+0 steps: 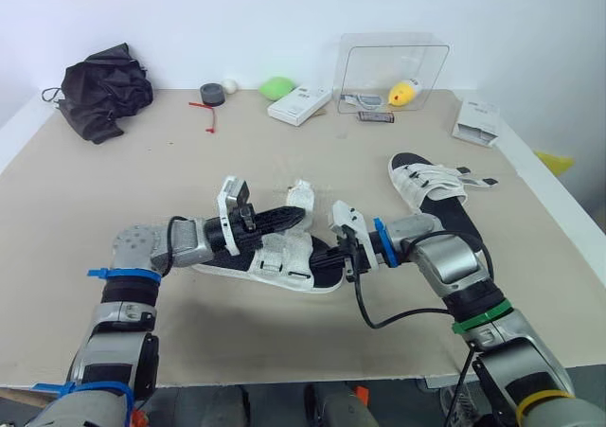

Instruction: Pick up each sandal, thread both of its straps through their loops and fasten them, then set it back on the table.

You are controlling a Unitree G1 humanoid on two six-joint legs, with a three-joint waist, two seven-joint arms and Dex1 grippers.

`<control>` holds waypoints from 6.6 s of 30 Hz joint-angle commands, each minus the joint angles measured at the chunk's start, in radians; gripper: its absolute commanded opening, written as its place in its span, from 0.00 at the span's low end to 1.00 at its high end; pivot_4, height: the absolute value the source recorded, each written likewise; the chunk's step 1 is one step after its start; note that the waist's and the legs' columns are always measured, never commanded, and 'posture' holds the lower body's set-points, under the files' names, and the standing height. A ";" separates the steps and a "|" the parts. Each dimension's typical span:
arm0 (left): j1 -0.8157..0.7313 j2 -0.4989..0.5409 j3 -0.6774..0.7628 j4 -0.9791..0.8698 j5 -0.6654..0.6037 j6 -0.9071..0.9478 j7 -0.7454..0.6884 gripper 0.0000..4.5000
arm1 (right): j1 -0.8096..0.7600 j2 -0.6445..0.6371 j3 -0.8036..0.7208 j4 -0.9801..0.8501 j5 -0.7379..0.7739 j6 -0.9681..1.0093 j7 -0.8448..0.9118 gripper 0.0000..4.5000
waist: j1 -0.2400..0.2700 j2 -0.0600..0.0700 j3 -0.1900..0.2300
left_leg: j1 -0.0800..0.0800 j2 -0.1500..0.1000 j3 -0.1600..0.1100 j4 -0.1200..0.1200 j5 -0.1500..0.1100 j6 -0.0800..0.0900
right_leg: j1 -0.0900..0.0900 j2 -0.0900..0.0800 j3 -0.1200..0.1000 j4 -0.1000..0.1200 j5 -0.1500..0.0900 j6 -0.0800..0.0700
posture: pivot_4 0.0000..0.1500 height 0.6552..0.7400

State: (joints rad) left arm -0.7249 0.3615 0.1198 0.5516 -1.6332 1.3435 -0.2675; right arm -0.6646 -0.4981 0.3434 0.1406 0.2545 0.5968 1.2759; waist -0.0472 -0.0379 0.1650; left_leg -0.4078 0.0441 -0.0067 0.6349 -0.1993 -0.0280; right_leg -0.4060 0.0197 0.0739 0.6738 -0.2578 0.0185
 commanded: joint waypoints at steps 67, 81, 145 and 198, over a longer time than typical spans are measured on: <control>-0.552 -0.201 0.367 0.624 0.894 -0.353 -0.140 0.26 | 0.037 0.031 0.008 -0.020 0.011 0.022 -0.036 0.00 | -0.023 -0.003 0.001 | 0.000 -0.001 0.000 -0.011 0.004 -0.008 | -0.002 -0.001 0.000 -0.005 0.001 0.002 | 1.00 1.00; -0.465 -0.180 0.352 0.259 0.815 -0.153 -0.374 0.01 | 0.028 0.040 0.009 -0.005 0.008 0.015 -0.029 0.00 | -0.028 -0.003 0.003 | 0.000 -0.001 0.000 -0.012 0.005 -0.010 | -0.002 -0.001 0.000 -0.005 0.001 0.002 | 1.00 1.00; 0.582 0.438 -0.193 -0.893 0.784 -0.406 -0.783 0.95 | 0.016 0.045 0.049 0.016 0.007 -0.008 0.031 0.00 | -0.023 -0.004 0.005 | 0.003 0.006 -0.001 -0.007 -0.002 -0.011 | -0.003 0.004 -0.002 0.006 -0.010 -0.007 | 1.00 1.00; -0.120 0.245 -0.472 -0.325 0.888 -0.215 -1.041 0.02 | 0.028 0.046 0.036 -0.018 0.009 0.010 0.003 0.00 | -0.019 -0.003 0.005 | 0.002 0.006 -0.003 -0.003 -0.003 -0.012 | -0.002 0.007 -0.002 0.008 -0.009 -0.009 | 1.00 1.00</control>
State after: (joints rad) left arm -0.8318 0.6094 -0.3384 0.2199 -0.7714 1.1489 -1.2837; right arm -0.6534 -0.4518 0.3582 0.1239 0.2707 0.5955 1.2821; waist -0.0666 -0.0407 0.1695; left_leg -0.4055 0.0501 -0.0101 0.6317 -0.2022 -0.0398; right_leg -0.4079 0.0273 0.0720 0.6816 -0.2667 0.0099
